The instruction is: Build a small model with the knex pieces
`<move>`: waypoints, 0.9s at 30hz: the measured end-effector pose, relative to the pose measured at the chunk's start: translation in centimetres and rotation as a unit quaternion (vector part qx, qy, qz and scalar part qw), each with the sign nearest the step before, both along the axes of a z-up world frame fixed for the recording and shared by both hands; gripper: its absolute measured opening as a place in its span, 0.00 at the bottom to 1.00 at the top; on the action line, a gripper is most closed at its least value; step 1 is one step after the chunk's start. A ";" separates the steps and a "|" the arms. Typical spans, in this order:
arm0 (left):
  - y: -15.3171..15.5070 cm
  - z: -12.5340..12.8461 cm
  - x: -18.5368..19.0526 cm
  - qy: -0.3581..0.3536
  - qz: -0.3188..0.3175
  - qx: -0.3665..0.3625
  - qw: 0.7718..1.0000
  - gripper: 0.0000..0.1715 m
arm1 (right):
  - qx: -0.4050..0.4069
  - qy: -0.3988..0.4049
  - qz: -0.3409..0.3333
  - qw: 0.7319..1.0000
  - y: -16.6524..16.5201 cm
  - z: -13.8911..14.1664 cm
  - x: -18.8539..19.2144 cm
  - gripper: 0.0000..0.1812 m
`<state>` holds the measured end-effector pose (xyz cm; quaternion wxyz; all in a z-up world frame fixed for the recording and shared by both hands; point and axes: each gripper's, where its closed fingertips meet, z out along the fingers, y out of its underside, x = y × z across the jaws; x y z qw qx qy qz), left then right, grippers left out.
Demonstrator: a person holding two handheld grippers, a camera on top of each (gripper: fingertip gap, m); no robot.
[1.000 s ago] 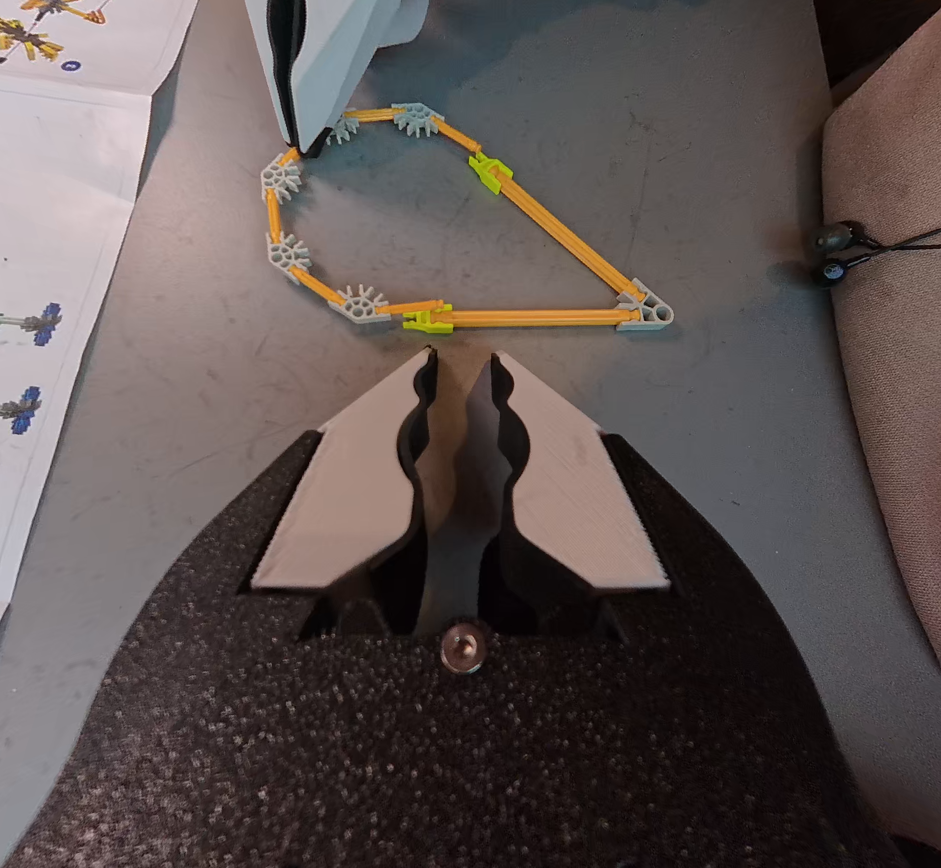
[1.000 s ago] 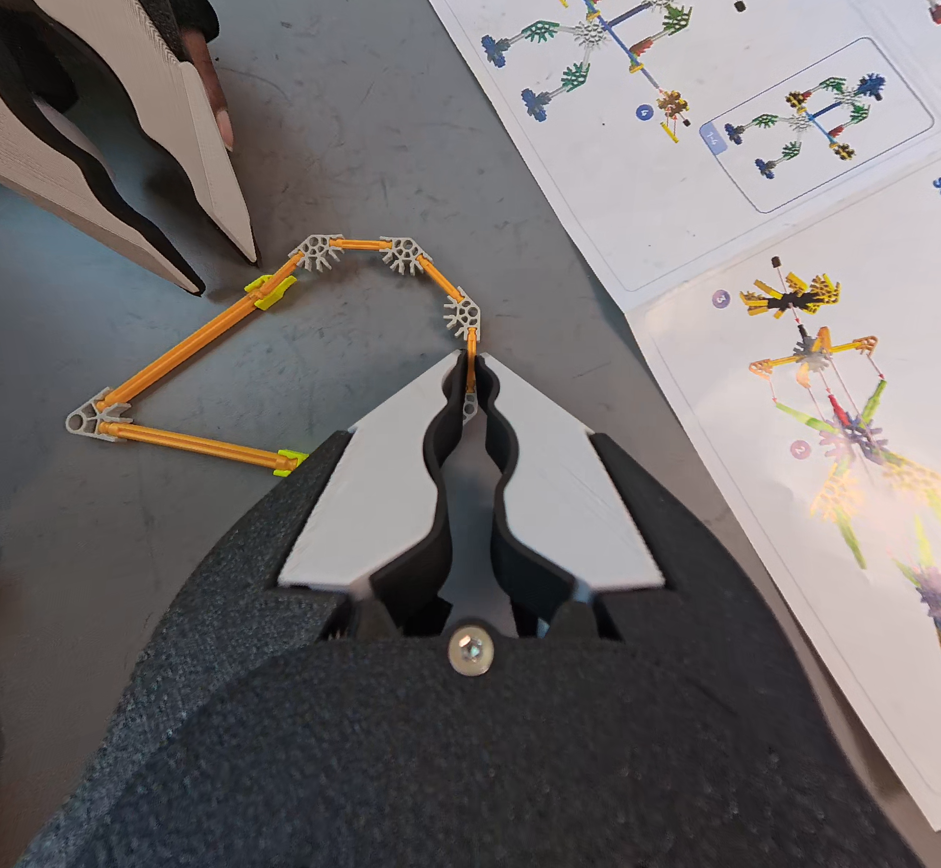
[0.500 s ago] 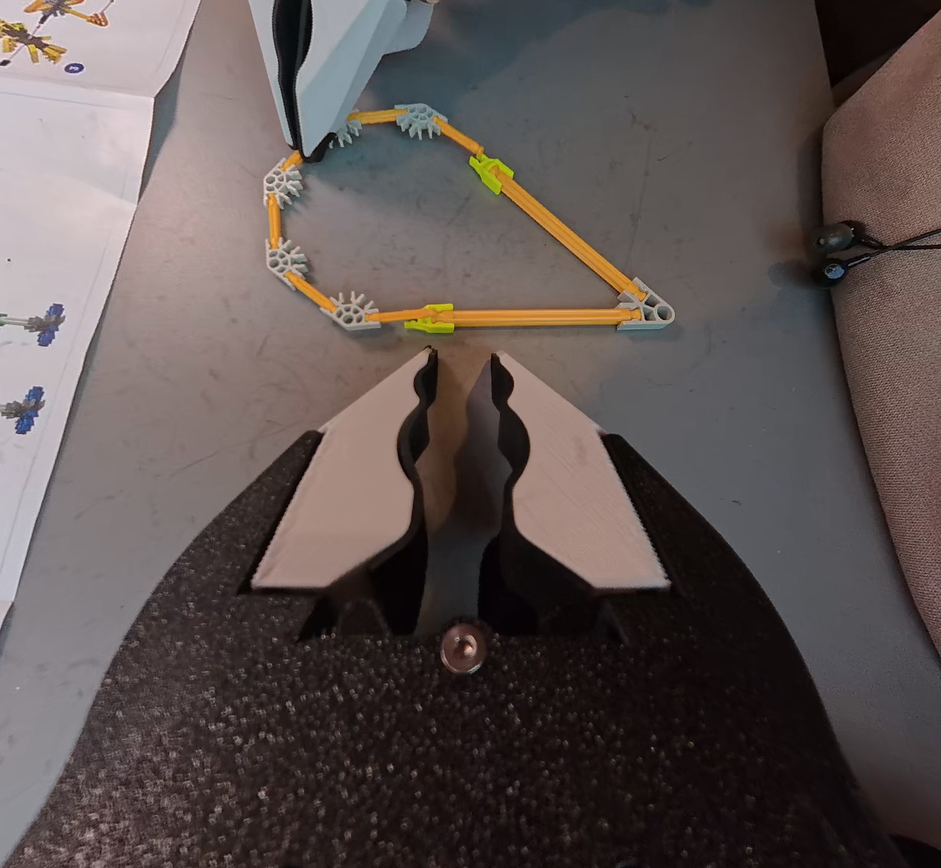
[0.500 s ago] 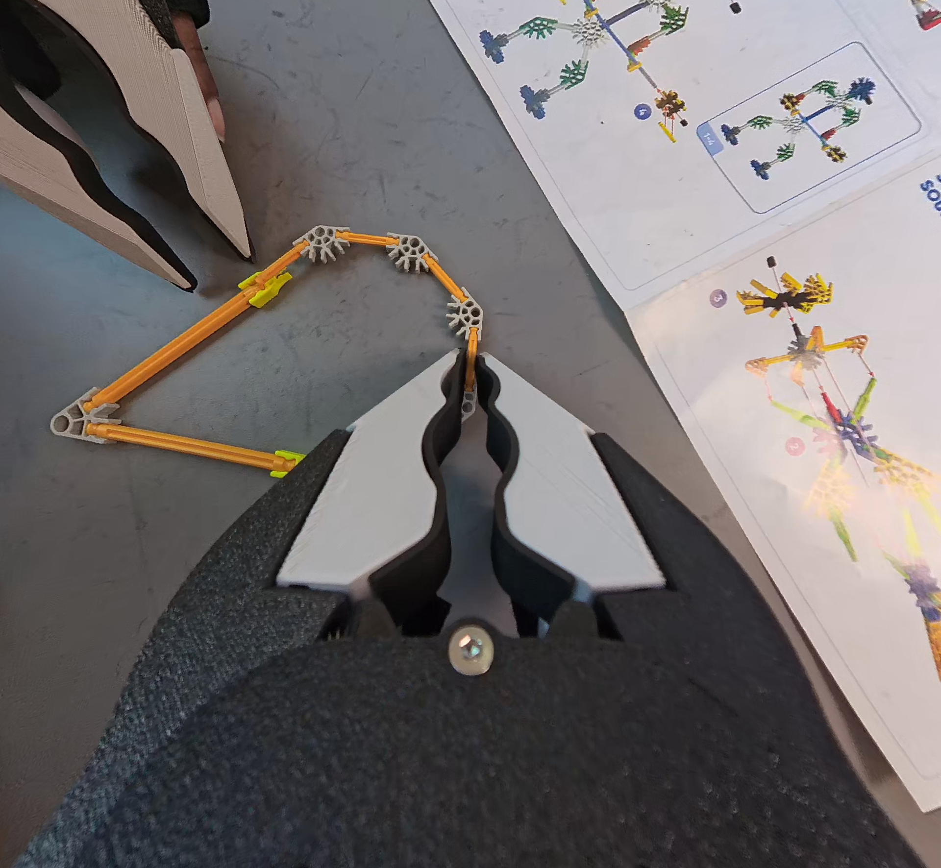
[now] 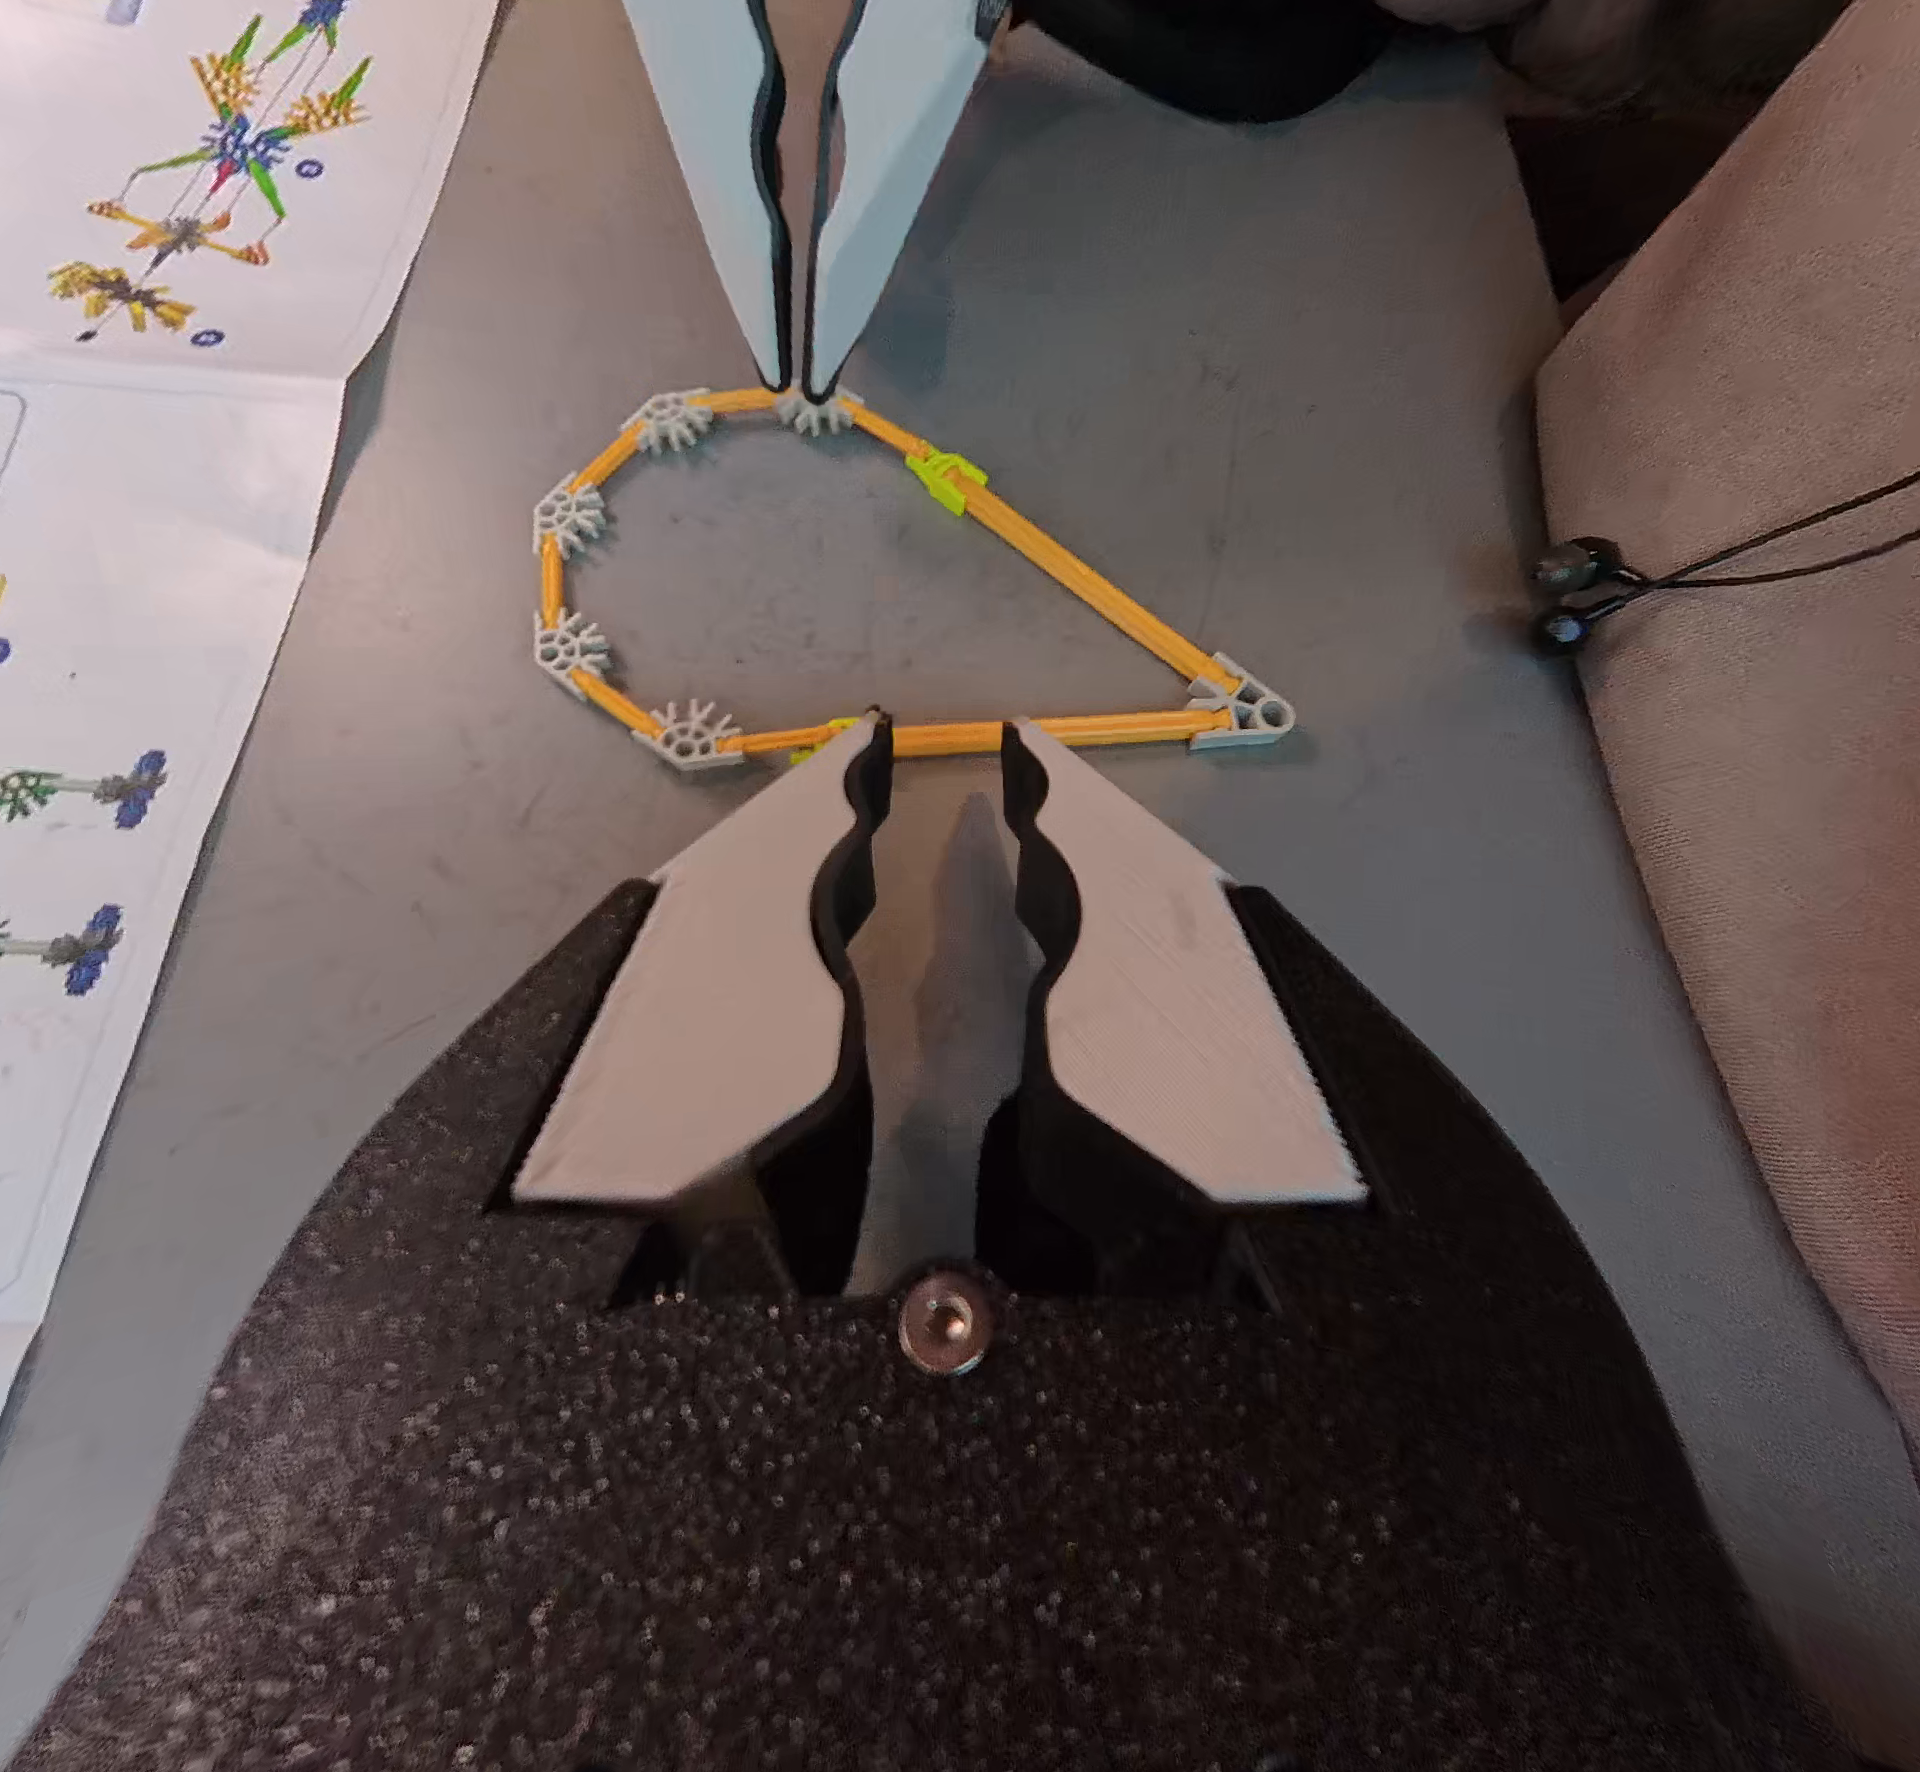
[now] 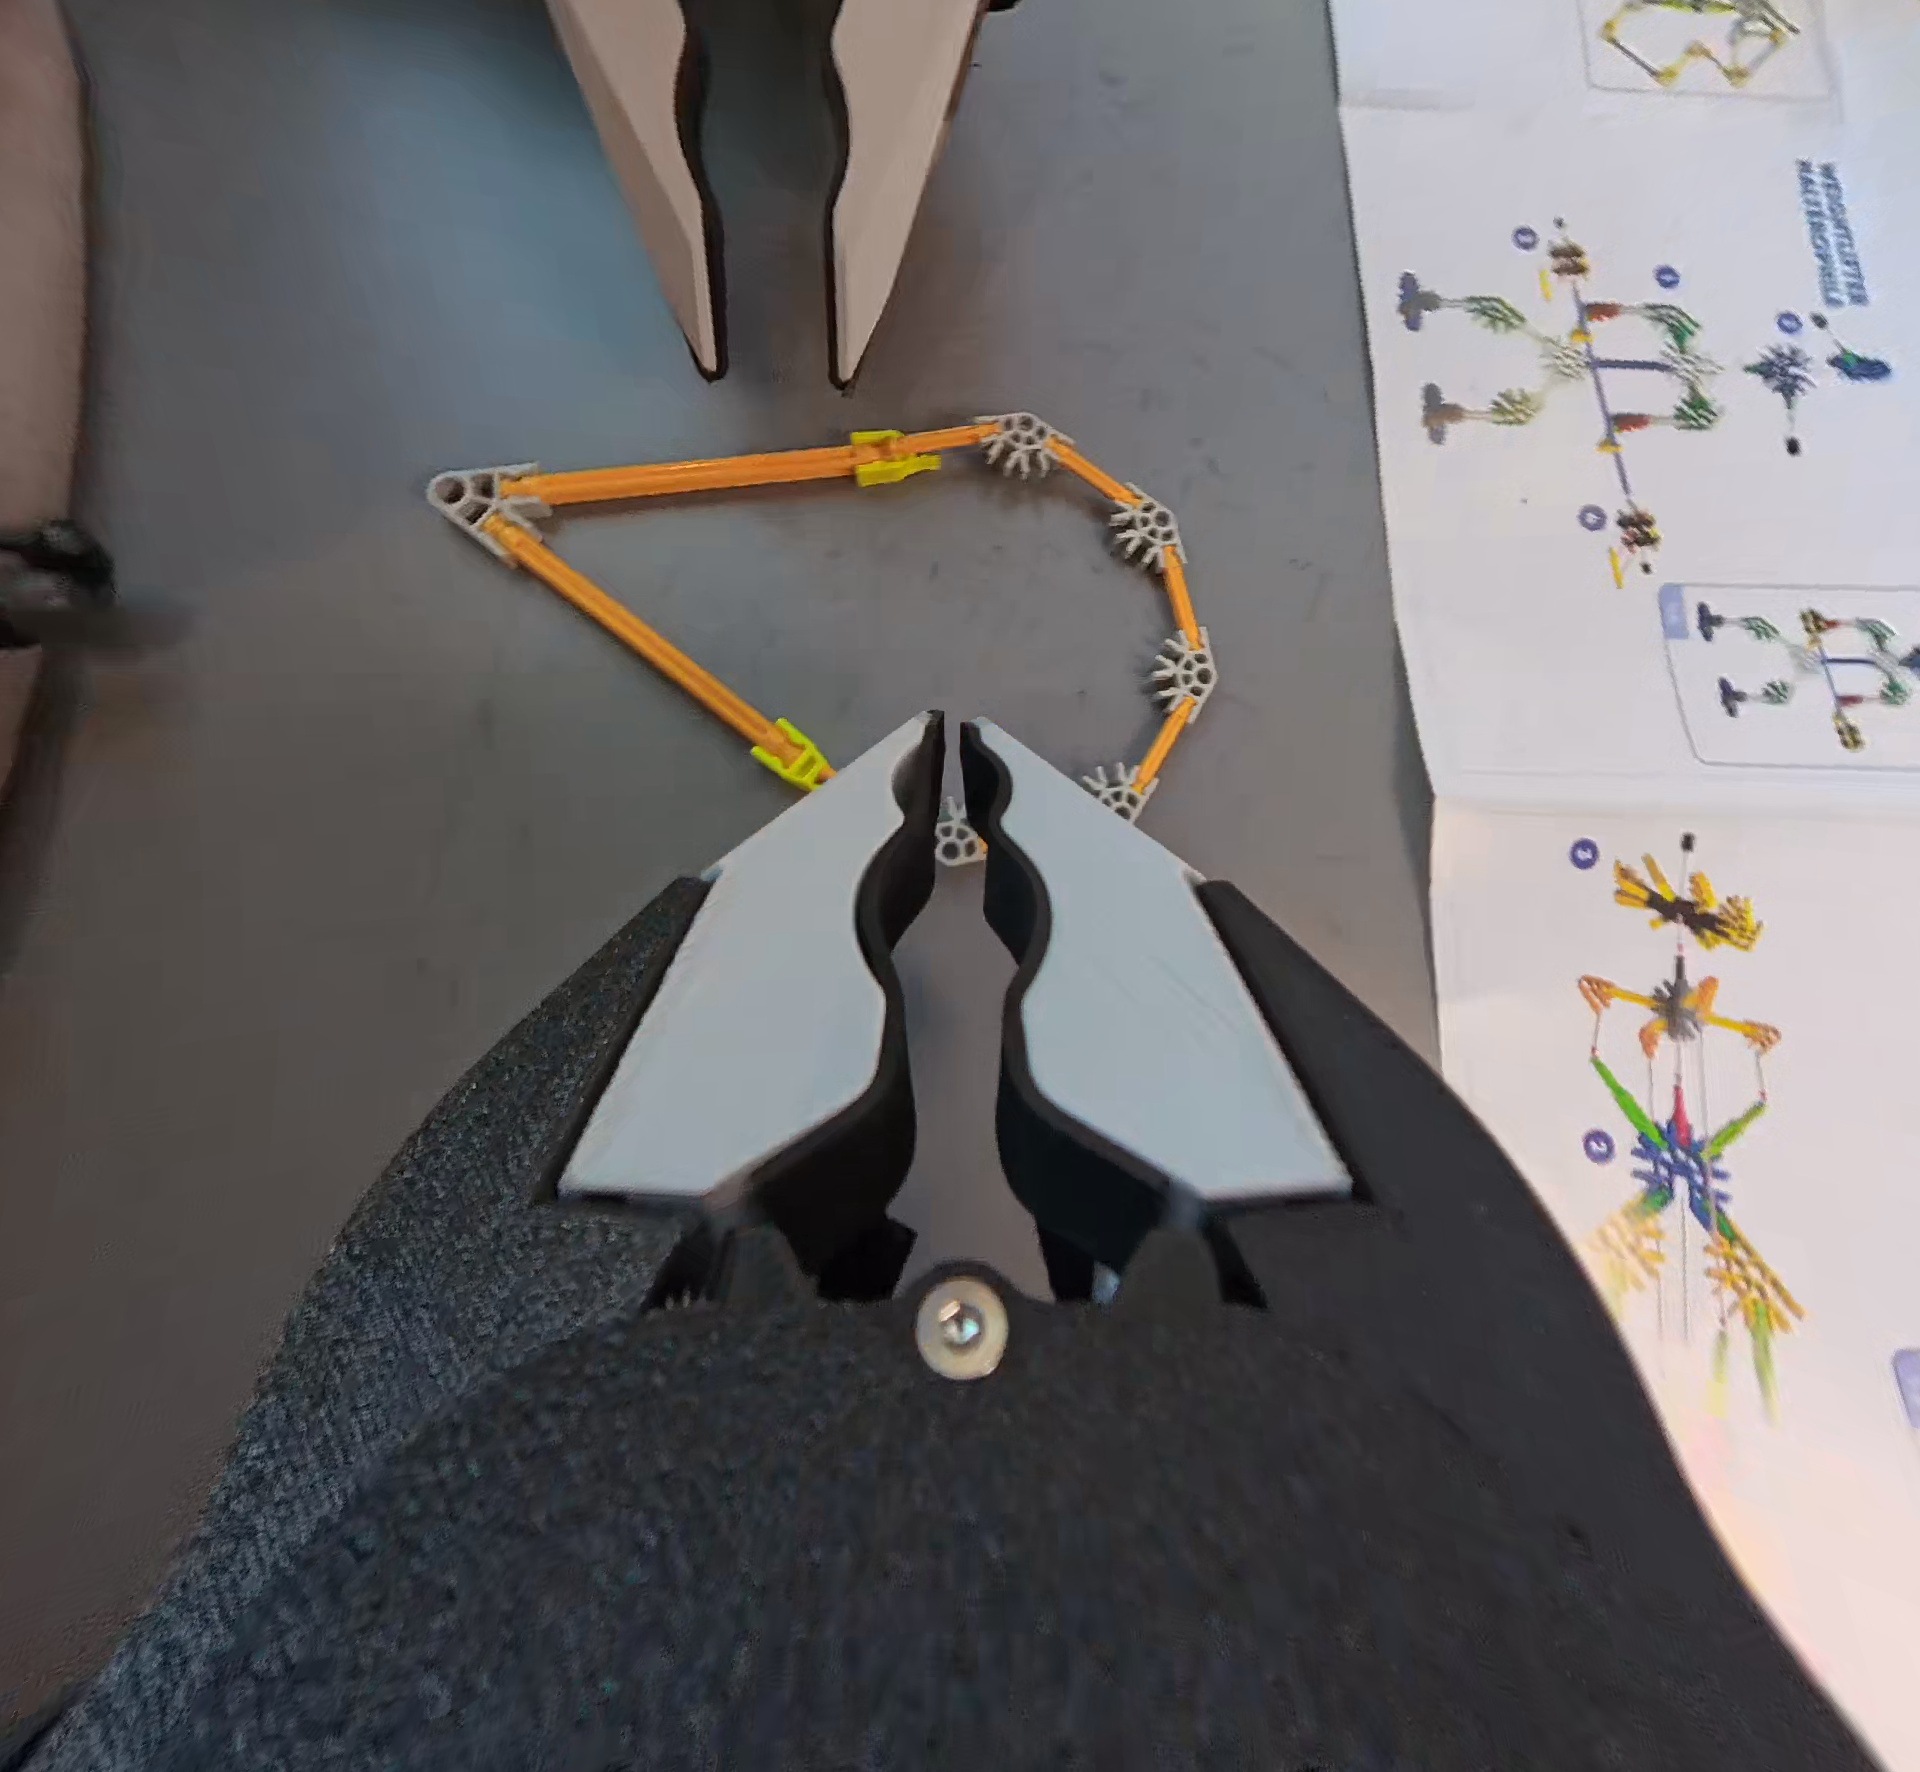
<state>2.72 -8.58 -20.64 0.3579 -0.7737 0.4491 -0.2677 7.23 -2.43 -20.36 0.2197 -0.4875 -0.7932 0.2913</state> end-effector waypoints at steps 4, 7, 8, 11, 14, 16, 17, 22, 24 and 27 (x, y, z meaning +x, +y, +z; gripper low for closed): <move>-2.5 0.7 3.0 -0.010 -0.073 0.015 0.997 0.14 | -0.017 -0.005 0.058 0.998 -1.5 -0.3 1.2 0.06; -3.7 0.3 4.6 0.001 -0.100 0.015 0.995 0.18 | -0.006 -0.018 0.065 0.998 -1.2 -0.9 1.7 0.10; -4.0 0.1 4.9 0.004 -0.108 0.012 0.994 0.18 | -0.002 -0.023 0.067 0.998 -1.2 -1.1 1.8 0.11; -4.2 -0.7 5.0 0.020 -0.114 0.006 0.993 0.18 | 0.004 -0.038 0.068 0.997 -1.1 -1.8 2.0 0.09; -4.3 -1.6 4.7 0.037 -0.115 -0.003 0.993 0.17 | -0.001 -0.038 0.068 0.997 -1.1 -1.8 2.0 0.04; -4.2 -1.6 4.7 0.036 -0.112 -0.004 0.993 0.17 | 0.003 -0.038 0.068 0.997 -1.1 -1.8 2.0 0.04; -4.2 -1.7 4.6 0.038 -0.112 -0.003 0.993 0.17 | 0.004 -0.038 0.067 0.997 -1.1 -1.8 2.0 0.03; -4.2 -1.8 4.5 0.036 -0.112 -0.007 0.993 0.16 | 0.007 -0.039 0.065 0.997 -1.2 -1.8 1.9 0.03; -4.2 -1.8 4.4 0.035 -0.111 -0.007 0.993 0.16 | 0.003 -0.035 0.062 0.997 -1.2 -1.5 1.7 0.03; -4.1 -1.8 4.4 0.031 -0.110 -0.010 0.993 0.16 | -0.012 -0.038 0.074 0.996 -1.8 -1.0 1.6 0.01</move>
